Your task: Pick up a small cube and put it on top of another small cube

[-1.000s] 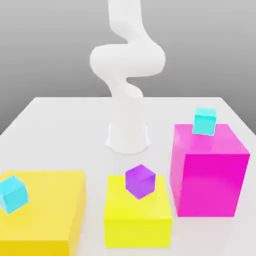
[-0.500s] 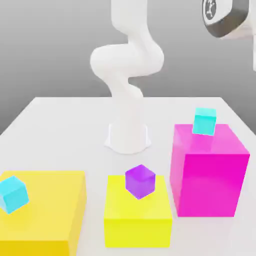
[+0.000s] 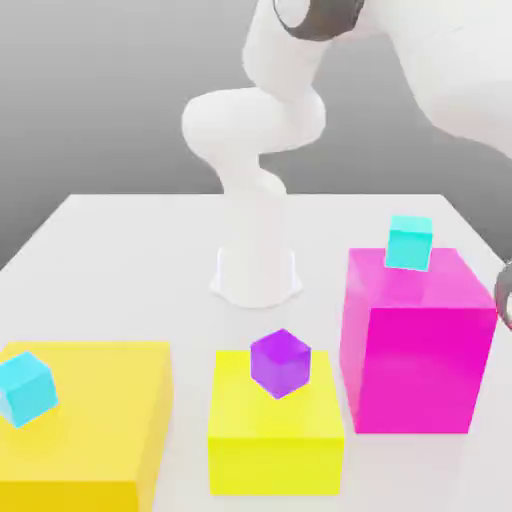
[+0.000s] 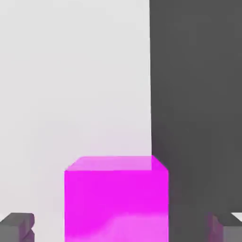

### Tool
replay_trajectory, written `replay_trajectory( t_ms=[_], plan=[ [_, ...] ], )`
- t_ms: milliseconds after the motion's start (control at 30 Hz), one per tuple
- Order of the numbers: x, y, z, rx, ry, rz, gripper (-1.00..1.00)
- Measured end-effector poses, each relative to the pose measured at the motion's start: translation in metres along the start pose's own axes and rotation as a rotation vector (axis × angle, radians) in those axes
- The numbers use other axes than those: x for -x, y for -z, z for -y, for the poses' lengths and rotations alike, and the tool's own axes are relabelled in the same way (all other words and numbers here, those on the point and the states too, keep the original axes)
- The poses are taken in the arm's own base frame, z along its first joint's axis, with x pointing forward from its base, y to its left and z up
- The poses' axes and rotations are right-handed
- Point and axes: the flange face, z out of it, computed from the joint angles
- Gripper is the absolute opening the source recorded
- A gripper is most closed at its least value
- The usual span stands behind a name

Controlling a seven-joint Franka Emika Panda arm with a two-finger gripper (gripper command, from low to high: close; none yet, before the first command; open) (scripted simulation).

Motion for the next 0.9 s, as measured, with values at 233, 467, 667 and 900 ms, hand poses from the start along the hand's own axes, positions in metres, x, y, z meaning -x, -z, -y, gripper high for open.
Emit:
replay_trajectory(
  t_ms=[233,467,667,900],
  plan=[
    [0.000,0.000,0.000,-0.001,0.001,0.002,-1.00],
    [0.038,0.086,-0.085,0.035,-0.204,0.007,-1.00],
    [0.132,0.132,-0.203,0.065,-0.556,0.011,-1.00],
    [0.294,0.175,-0.297,0.048,-1.026,0.010,-1.00]
  ],
)
